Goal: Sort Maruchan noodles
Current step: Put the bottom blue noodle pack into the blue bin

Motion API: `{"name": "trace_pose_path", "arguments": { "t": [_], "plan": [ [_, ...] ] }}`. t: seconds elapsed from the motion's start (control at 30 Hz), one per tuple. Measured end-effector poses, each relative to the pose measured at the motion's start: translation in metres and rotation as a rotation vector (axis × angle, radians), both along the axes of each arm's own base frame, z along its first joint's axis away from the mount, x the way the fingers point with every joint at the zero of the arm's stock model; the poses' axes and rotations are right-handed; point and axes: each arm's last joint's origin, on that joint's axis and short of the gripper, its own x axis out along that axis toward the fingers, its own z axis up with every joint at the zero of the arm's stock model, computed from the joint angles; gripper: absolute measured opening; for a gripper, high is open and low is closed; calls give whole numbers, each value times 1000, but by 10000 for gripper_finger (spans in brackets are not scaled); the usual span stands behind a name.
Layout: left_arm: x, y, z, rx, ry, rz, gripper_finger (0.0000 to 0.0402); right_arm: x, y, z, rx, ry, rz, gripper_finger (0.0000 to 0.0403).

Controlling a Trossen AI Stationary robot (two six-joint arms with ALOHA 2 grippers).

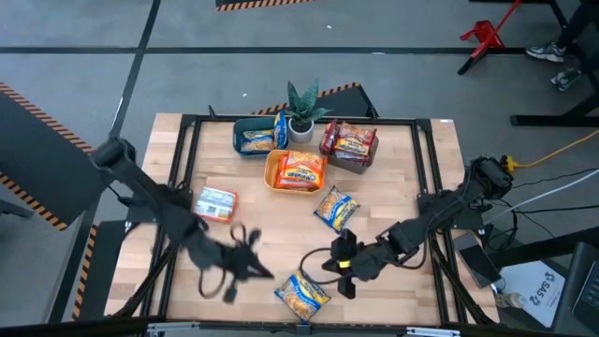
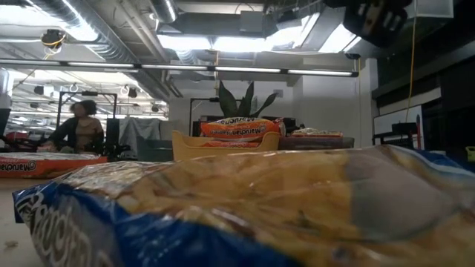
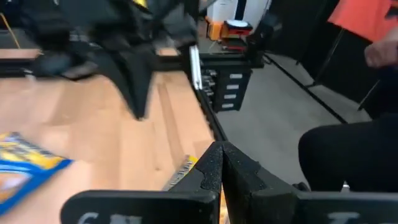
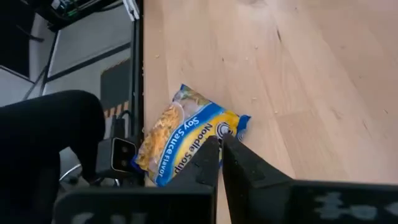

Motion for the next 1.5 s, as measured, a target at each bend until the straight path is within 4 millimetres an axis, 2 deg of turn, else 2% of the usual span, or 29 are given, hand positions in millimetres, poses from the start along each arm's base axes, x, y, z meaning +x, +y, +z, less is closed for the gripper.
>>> {"name": "trace_pose_path", "arguments": {
  "t": [0.1,0.27,0.53,0.77,1.07,1.27,1.37,1.5],
  "plan": [
    [14,-24,-35,13,33,9,0,-5,4,-3,-12,3,-21,7],
    [33,-41,-92,0,129,36,0,-10,12,-3,-25,-19,-23,7],
    [42,-48,-140,-1,223,54,0,-20,24,-2,-73,-52,-36,7],
    [51,-38,-159,1,309,25,0,-20,23,-2,-111,-70,-76,7],
    [65,-3,-173,35,458,147,0,-20,21,-2,-140,-82,-104,7],
    [68,14,-177,69,521,204,0,-22,22,-5,-141,-39,-45,9],
    [69,16,-177,81,517,207,0,-20,25,-2,-190,-79,56,27],
    [70,17,-177,94,515,208,0,-12,25,4,-291,-182,159,81]
  ]
}}
